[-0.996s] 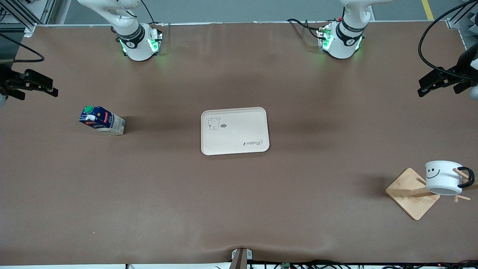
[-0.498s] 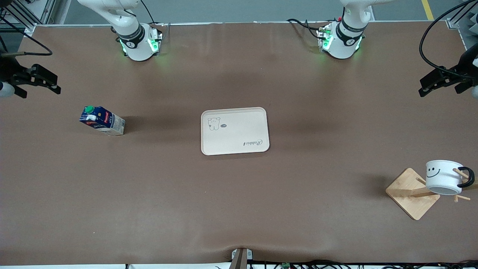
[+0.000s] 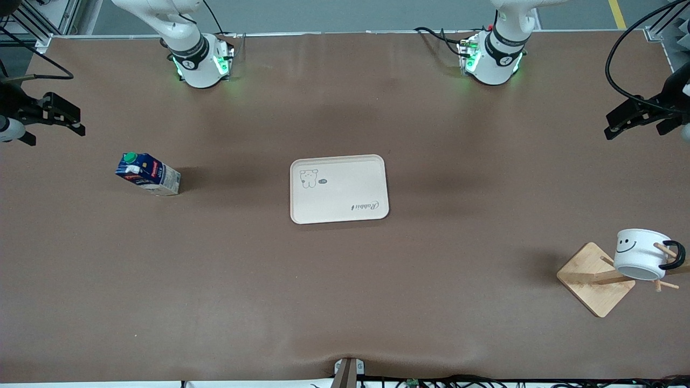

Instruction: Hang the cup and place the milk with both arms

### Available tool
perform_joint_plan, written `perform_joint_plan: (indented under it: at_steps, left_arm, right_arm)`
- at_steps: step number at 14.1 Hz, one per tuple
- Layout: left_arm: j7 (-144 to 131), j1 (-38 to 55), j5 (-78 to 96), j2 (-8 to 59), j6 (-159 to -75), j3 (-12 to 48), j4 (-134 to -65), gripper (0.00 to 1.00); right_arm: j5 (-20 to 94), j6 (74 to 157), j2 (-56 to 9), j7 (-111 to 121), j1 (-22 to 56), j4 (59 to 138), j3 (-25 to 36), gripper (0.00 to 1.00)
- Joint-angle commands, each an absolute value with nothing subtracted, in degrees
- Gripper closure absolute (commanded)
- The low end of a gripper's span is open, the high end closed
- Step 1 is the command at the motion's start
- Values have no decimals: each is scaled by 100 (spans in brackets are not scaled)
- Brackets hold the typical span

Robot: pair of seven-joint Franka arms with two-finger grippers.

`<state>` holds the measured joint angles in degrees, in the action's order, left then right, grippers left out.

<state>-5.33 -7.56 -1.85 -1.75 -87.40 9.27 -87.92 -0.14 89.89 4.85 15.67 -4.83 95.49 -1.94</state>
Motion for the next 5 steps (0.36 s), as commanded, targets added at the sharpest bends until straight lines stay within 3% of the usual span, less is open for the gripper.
perform_joint_plan:
  at_steps: [1, 5]
  left_arm:
    - [-475, -782, -26, -211, -8736, 905, -8745, 0]
    - [-475, -782, -26, -211, -8736, 905, -8745, 0]
  right_arm:
    - [-35, 9026, 545, 1661, -527, 9615, -211, 0]
    - [-35, 9026, 519, 1661, -545, 9615, -211, 0]
